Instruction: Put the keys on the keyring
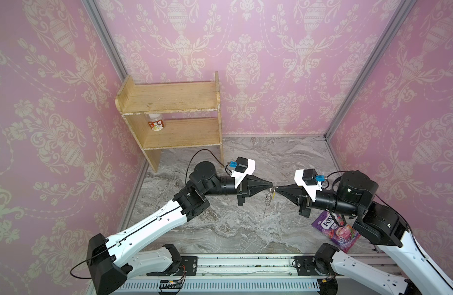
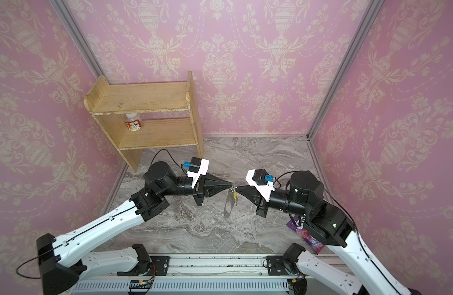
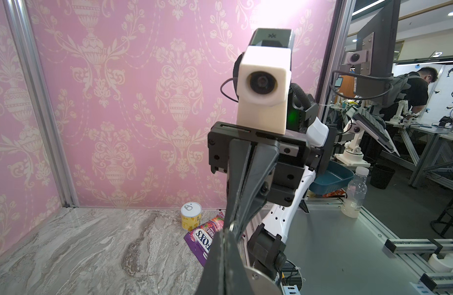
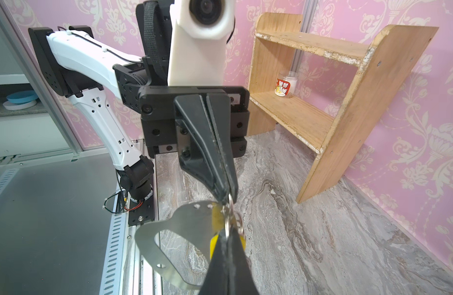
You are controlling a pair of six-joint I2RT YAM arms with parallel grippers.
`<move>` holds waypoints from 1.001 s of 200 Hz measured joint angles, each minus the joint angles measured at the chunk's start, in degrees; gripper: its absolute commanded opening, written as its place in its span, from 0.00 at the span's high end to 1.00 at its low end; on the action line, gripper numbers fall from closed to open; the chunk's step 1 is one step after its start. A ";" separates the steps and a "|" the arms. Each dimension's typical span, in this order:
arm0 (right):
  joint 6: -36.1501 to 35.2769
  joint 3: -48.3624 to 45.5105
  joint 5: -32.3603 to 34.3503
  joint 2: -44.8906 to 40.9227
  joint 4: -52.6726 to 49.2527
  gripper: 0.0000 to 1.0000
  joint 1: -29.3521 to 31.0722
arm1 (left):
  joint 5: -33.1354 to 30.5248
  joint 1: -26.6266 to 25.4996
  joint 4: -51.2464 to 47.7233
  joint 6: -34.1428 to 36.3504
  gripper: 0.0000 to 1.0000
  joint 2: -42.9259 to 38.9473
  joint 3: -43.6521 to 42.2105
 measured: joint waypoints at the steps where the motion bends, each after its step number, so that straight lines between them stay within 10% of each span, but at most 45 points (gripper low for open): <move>1: 0.07 -0.04 0.00 0.00 0.07 1.00 0.00 | 0.00 0.00 0.04 0.00 1.00 0.00 -0.04; 154: 6.19 -4.20 3.30 1.01 12.35 1.00 4.72 | 0.96 0.79 17.20 -7.80 1.00 2.78 -1.57; 200: 5.03 -3.85 4.31 -0.17 3.28 0.59 5.77 | -0.52 1.53 19.82 -7.65 1.00 2.01 -1.62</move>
